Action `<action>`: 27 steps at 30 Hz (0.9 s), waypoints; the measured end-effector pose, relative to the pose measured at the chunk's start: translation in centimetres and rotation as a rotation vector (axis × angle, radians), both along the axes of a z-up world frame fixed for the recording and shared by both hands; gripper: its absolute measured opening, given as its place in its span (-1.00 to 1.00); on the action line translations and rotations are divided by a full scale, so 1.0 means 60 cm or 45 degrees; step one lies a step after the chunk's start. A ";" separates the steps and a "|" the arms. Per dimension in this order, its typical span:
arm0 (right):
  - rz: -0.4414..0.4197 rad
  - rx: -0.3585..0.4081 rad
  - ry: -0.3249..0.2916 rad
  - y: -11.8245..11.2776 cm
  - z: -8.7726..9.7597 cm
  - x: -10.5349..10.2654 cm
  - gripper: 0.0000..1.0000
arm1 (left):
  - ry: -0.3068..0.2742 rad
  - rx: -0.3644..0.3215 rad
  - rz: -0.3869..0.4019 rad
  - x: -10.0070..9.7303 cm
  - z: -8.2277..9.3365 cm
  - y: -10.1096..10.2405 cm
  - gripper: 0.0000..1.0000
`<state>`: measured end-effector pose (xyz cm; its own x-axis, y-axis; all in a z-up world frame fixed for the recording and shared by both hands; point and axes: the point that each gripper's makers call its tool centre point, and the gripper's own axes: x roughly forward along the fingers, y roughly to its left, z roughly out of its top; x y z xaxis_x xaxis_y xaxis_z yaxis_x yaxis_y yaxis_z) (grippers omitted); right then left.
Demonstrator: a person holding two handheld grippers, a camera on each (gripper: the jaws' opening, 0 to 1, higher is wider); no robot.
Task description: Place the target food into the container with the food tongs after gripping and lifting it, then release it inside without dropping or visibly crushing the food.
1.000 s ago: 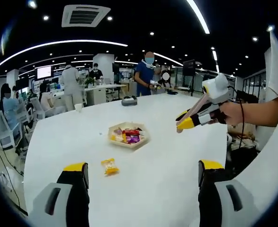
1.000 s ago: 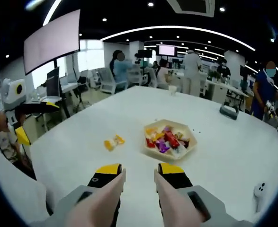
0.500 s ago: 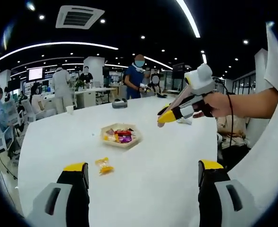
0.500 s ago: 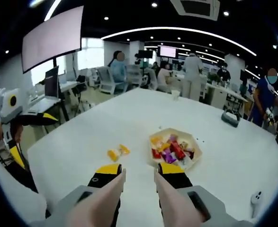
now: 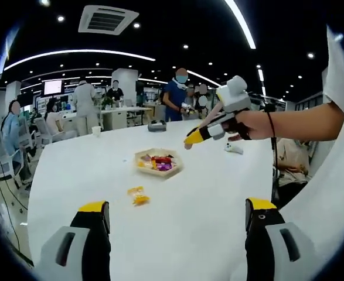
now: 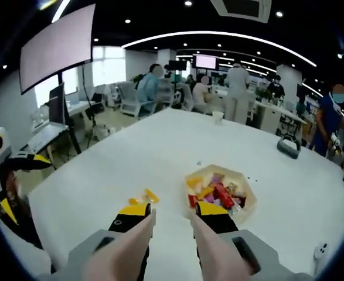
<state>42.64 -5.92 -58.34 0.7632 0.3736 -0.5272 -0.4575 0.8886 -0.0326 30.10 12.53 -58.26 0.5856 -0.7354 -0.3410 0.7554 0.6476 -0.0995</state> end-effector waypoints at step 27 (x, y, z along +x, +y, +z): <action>0.093 0.130 0.344 0.177 -0.170 0.100 -0.40 | 0.088 0.001 0.251 0.029 -0.021 0.111 0.93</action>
